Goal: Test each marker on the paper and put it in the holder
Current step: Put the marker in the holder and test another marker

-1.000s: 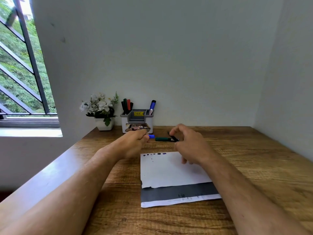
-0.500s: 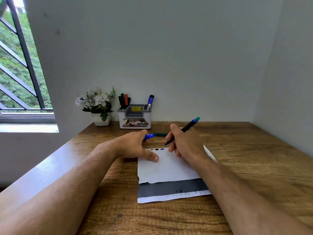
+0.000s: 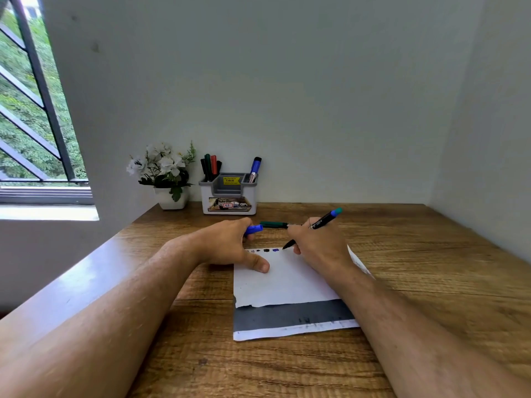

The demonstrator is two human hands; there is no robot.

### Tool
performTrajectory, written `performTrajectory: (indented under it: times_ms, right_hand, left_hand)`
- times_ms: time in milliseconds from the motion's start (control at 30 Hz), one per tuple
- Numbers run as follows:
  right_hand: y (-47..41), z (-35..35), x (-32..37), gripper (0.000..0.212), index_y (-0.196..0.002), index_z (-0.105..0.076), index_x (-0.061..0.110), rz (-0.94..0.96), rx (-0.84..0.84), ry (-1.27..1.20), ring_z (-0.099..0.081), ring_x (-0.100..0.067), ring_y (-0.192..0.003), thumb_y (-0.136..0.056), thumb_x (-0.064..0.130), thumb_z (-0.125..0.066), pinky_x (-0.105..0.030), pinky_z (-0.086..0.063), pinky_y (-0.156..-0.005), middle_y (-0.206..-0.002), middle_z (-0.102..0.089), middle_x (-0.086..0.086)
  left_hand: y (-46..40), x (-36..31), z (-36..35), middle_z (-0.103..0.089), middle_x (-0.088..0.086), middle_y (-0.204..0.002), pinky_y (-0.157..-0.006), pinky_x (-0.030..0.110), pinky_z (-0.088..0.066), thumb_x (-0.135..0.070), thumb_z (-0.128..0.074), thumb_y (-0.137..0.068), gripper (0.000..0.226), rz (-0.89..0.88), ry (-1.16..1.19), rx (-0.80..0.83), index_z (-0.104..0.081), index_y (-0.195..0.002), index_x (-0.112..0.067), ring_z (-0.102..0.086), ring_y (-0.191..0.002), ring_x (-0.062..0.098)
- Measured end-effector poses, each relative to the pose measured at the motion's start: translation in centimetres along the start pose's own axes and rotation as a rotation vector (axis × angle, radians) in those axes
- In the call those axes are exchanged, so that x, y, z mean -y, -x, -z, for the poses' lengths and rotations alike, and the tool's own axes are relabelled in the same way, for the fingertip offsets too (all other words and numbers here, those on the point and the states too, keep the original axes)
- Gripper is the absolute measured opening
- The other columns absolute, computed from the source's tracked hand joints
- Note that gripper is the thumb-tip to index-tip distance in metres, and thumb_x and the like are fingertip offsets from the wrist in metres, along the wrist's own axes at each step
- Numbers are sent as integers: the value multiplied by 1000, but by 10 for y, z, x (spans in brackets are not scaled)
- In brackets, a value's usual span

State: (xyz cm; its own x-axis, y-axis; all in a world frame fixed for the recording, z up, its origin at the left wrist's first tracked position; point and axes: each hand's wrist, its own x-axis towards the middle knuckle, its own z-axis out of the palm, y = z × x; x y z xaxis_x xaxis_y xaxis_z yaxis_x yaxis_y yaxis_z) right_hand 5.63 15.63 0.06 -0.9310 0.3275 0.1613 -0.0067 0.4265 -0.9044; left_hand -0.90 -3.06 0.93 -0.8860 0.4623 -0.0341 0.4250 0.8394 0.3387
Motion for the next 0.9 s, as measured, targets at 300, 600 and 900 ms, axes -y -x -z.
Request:
performTrajectory:
  times_ms: [300,600,900]
  right_hand:
    - [-1,-3,-2,23,-84,-70,2,0,-19,-1,-56,-15,-59,-81,25,-68,-23,-41,-50,-84,-74,-14]
    - [-2,-5,-2,21,-88,-70,5,21,-29,26,-57,-13,-64,-84,25,-66,-23,-40,-51,-87,-73,-13]
    - [-4,-6,-6,23,-89,-68,5,16,-37,6,-59,-14,-68,-81,27,-67,-24,-42,-53,-87,-73,-13]
  left_hand:
    - [-5,4,-2,-56,-11,-94,-65,29,-37,-76,-78,-54,66,2,4,3,-44,-92,-35,-53,-84,8]
    - [-7,5,-2,-57,-12,-92,-64,28,-36,-76,-78,-52,67,6,16,8,-44,-92,-35,-53,-82,7]
    - [-7,5,-3,-57,-9,-91,-64,28,-36,-74,-80,-54,65,17,12,8,-44,-91,-35,-53,-82,9]
